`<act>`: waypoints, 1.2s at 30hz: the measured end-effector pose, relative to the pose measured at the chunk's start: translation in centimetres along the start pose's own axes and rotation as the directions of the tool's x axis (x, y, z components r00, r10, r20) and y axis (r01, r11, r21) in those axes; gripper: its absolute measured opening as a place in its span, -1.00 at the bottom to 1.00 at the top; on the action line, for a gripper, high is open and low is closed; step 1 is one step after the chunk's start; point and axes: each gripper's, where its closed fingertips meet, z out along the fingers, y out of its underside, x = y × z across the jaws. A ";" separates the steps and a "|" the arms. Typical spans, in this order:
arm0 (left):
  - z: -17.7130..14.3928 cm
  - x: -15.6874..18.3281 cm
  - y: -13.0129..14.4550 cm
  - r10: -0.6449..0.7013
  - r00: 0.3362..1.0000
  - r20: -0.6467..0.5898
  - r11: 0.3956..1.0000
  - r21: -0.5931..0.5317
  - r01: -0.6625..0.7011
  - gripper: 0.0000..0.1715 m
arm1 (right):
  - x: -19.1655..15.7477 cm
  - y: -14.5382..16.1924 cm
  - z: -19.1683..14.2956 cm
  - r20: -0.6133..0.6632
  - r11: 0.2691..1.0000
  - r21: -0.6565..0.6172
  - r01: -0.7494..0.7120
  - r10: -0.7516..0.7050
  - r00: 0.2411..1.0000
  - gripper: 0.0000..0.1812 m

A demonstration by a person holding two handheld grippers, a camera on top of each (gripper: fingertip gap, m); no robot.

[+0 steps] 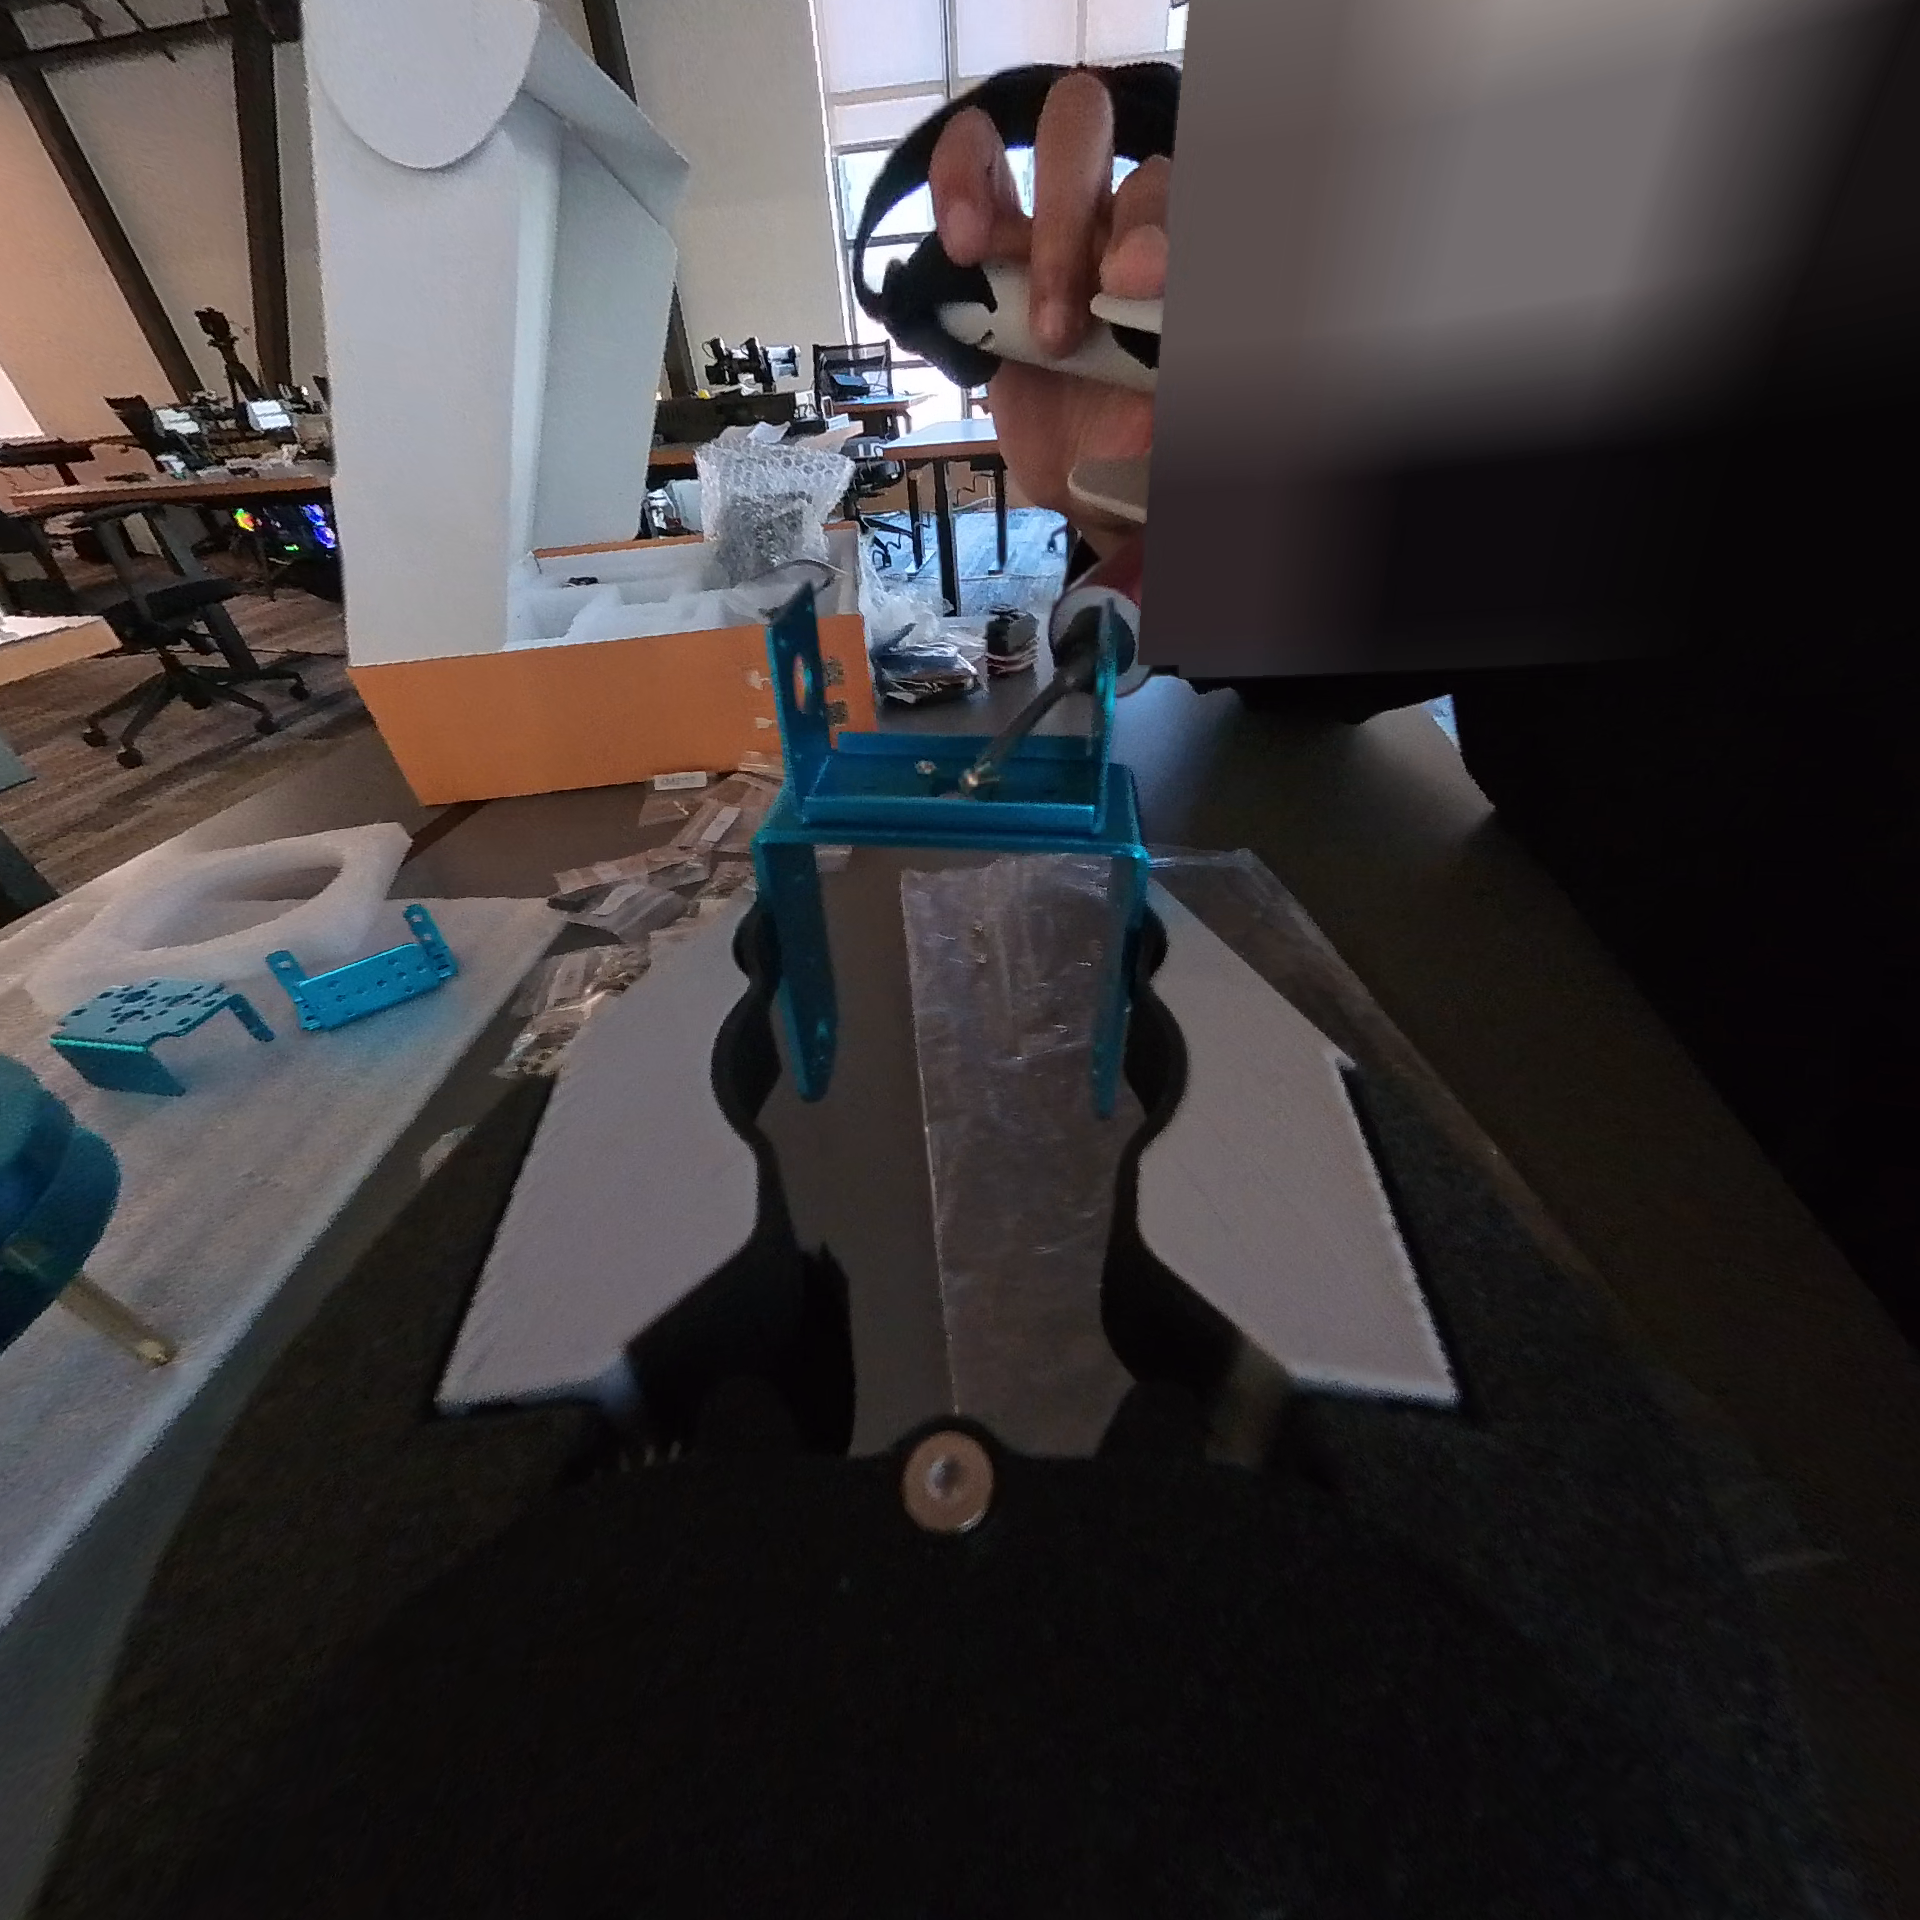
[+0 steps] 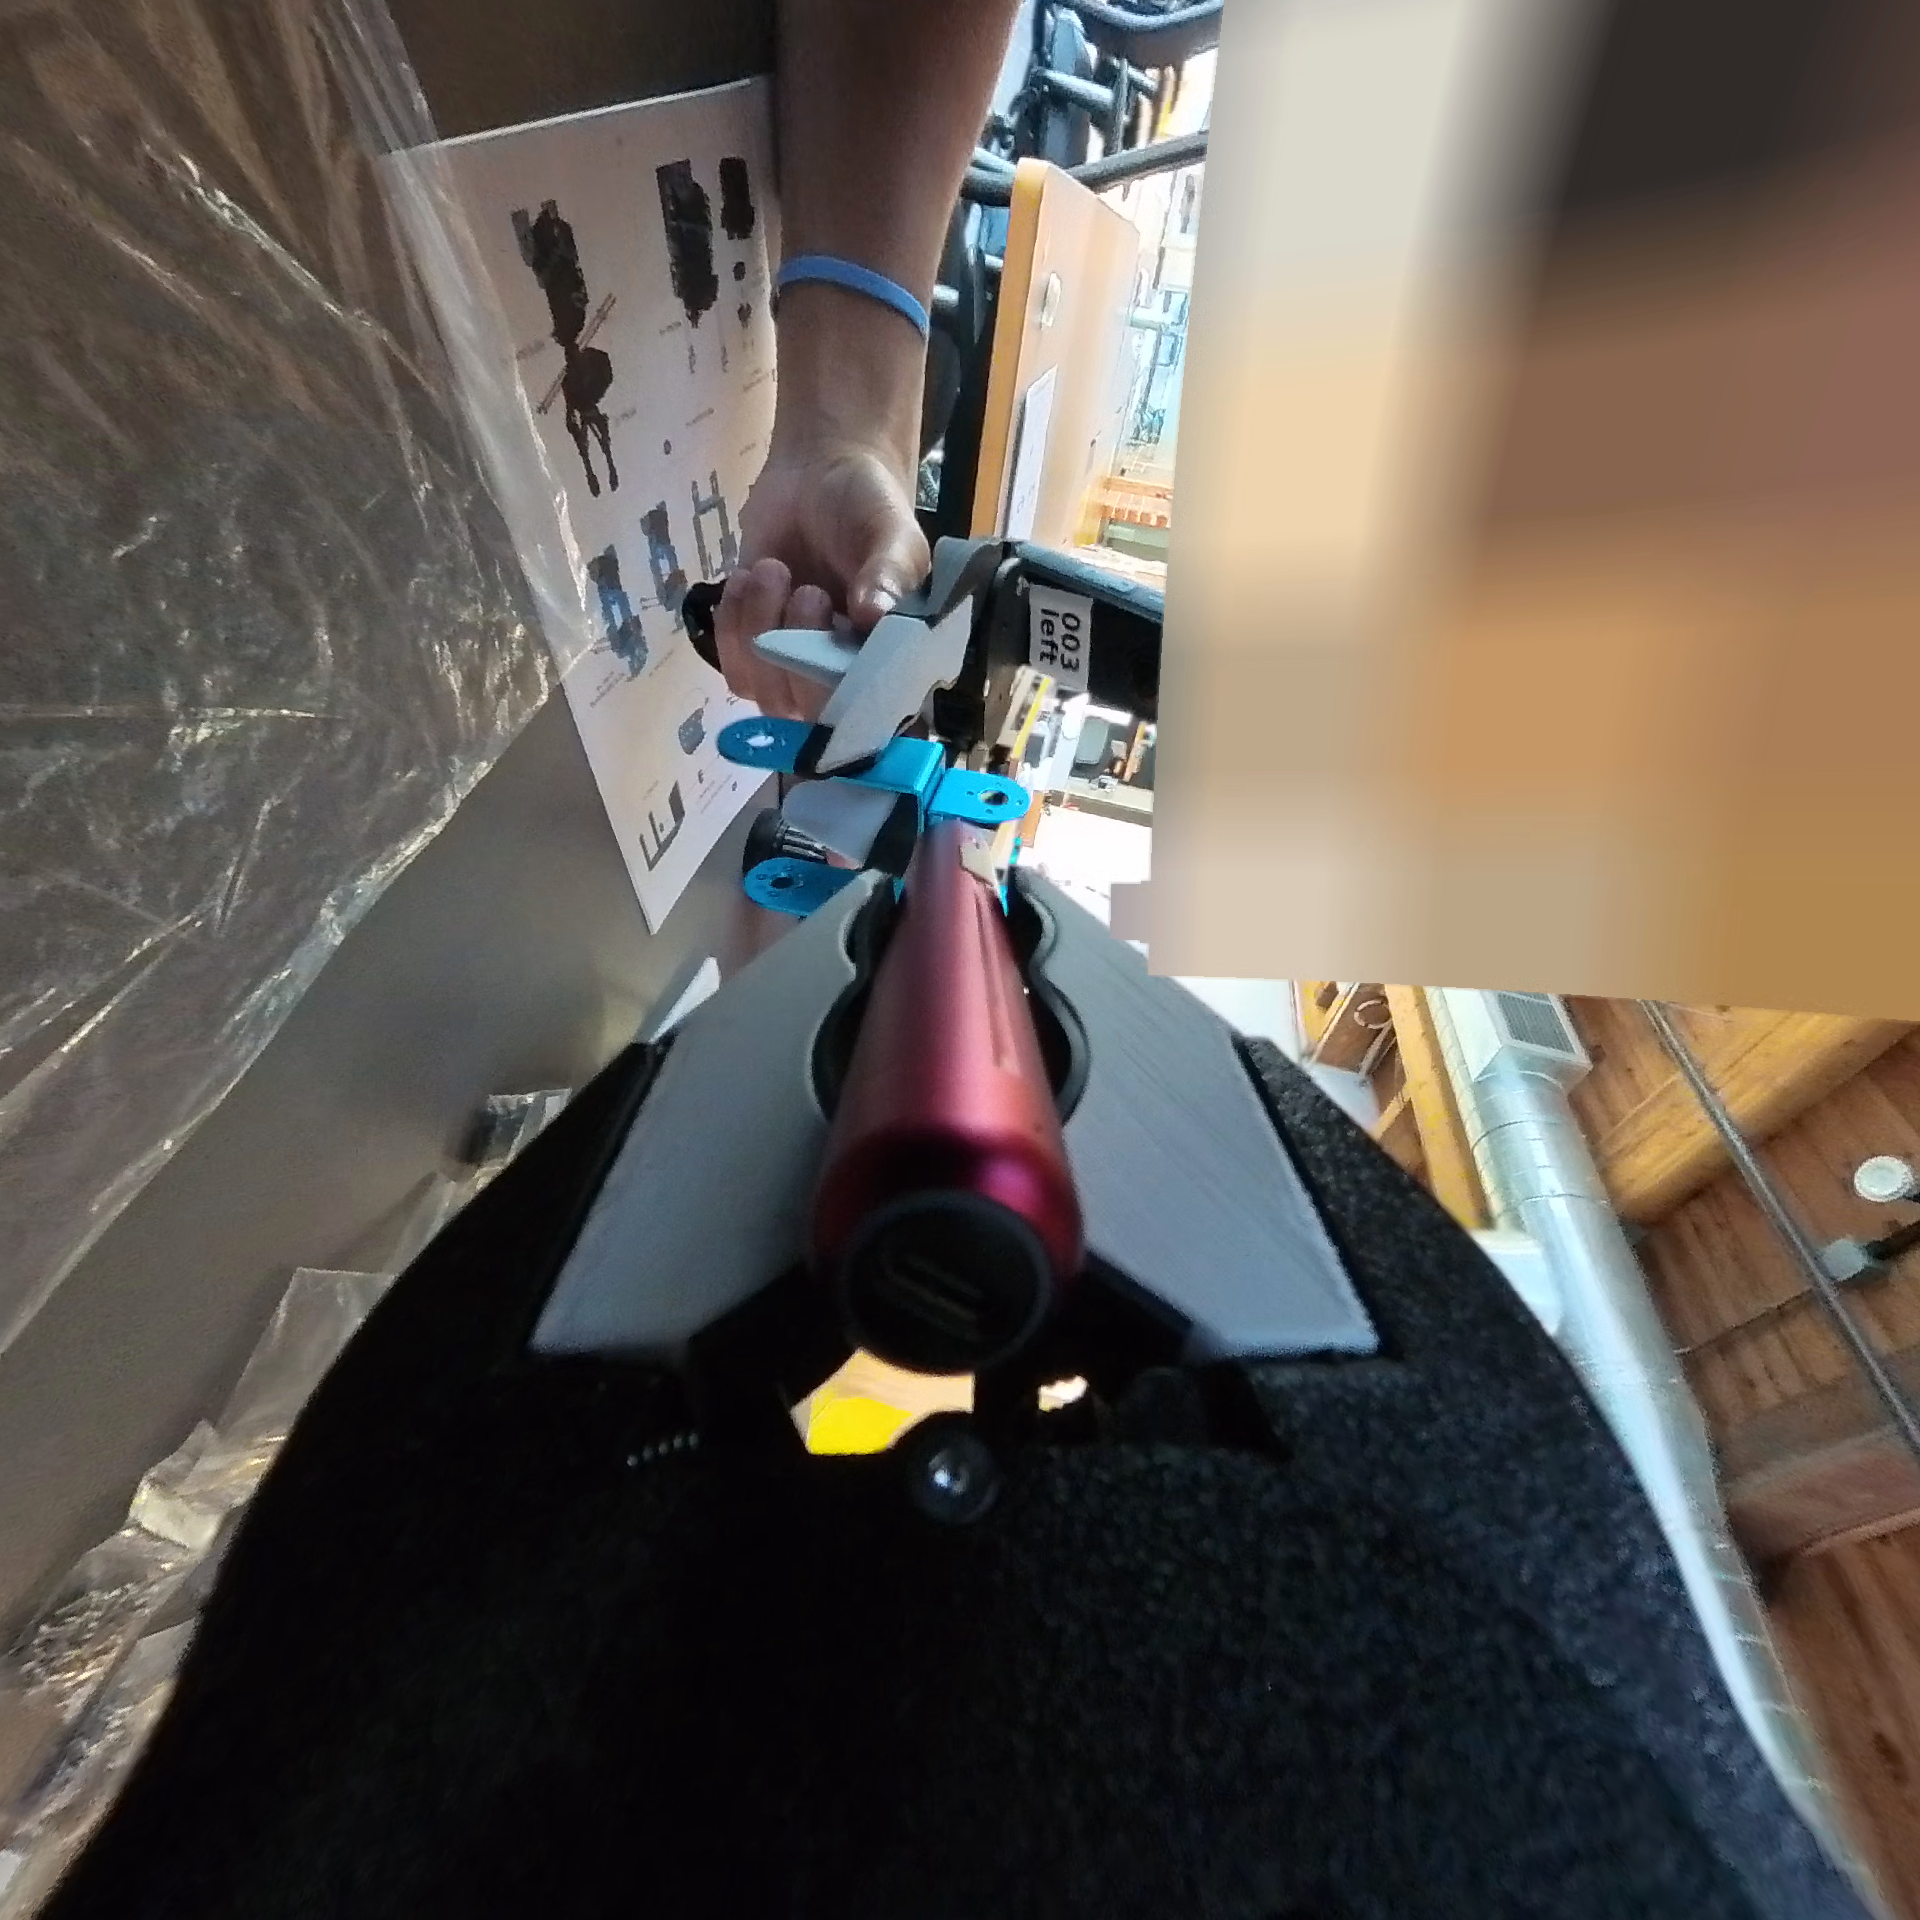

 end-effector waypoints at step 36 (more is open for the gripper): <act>1.1 0.4 1.9 0.090 0.995 0.036 0.991 -0.100 -0.086 -0.18 | 2.9 4.3 0.9 0.257 0.228 0.006 -0.974 0.941 0.222 -0.77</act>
